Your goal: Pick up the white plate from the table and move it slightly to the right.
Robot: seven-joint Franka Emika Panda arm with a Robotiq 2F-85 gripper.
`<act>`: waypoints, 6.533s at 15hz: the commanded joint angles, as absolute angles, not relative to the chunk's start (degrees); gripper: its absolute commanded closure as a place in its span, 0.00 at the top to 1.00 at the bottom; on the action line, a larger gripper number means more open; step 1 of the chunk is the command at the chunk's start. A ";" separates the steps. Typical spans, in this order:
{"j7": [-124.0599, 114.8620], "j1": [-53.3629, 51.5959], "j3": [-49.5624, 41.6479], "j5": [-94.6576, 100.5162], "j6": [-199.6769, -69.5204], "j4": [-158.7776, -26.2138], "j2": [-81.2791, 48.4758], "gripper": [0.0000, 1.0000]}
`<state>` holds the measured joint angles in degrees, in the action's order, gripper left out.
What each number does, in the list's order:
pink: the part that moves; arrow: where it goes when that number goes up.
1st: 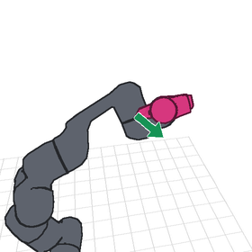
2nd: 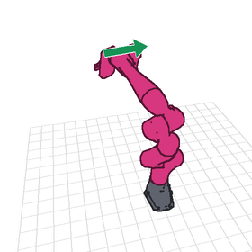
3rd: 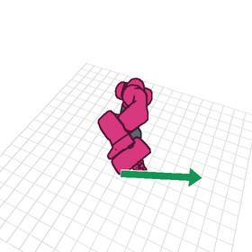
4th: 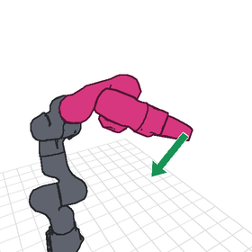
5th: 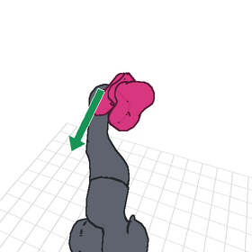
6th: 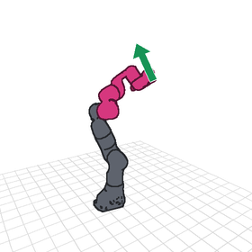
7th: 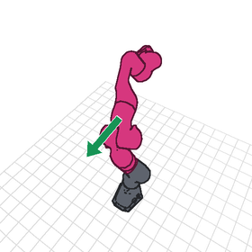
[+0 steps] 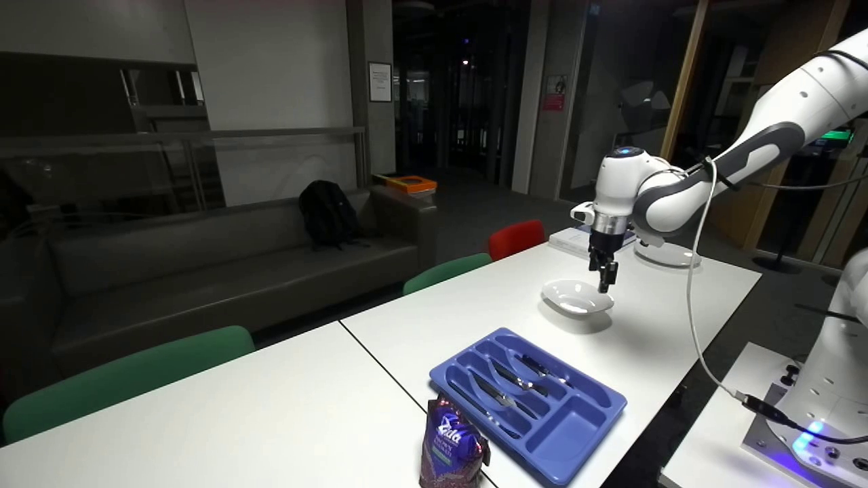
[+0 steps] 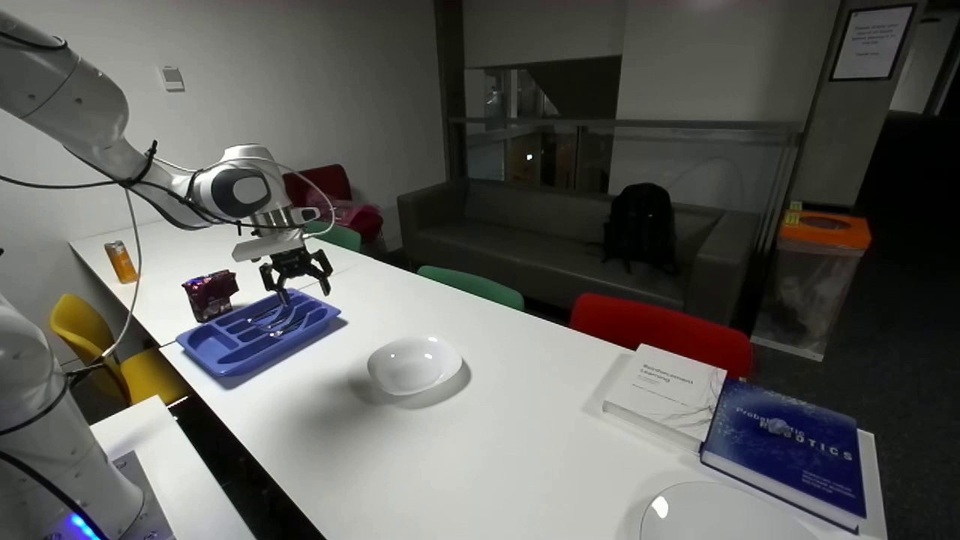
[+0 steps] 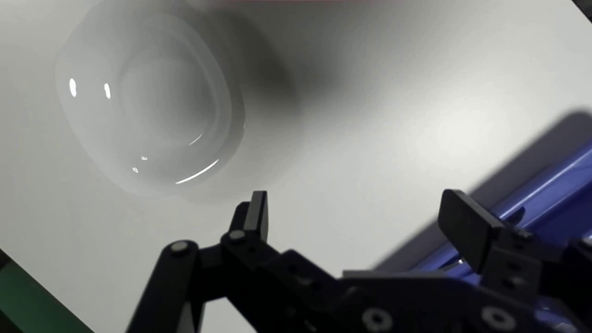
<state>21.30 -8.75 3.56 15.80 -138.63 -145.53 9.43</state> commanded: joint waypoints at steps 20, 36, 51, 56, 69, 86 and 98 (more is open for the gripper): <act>-4.14 -7.25 3.58 44.55 -138.93 -141.40 -10.53 1.00; -18.95 -7.33 2.21 62.70 -134.51 -137.94 -13.55 1.00; -31.08 -5.48 1.09 67.63 -135.11 -131.73 -21.90 1.00; -29.91 -5.79 1.53 67.75 -135.40 -132.43 -21.86 1.00; -34.56 -6.22 0.63 71.19 -135.59 -129.60 -23.29 1.00; -37.98 -4.90 0.11 82.32 -137.79 -123.33 -31.66 1.00; -44.30 -4.77 0.17 88.48 -134.30 -121.86 -33.92 1.00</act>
<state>-41.47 -5.63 -0.21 85.60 -135.54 -122.88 -32.66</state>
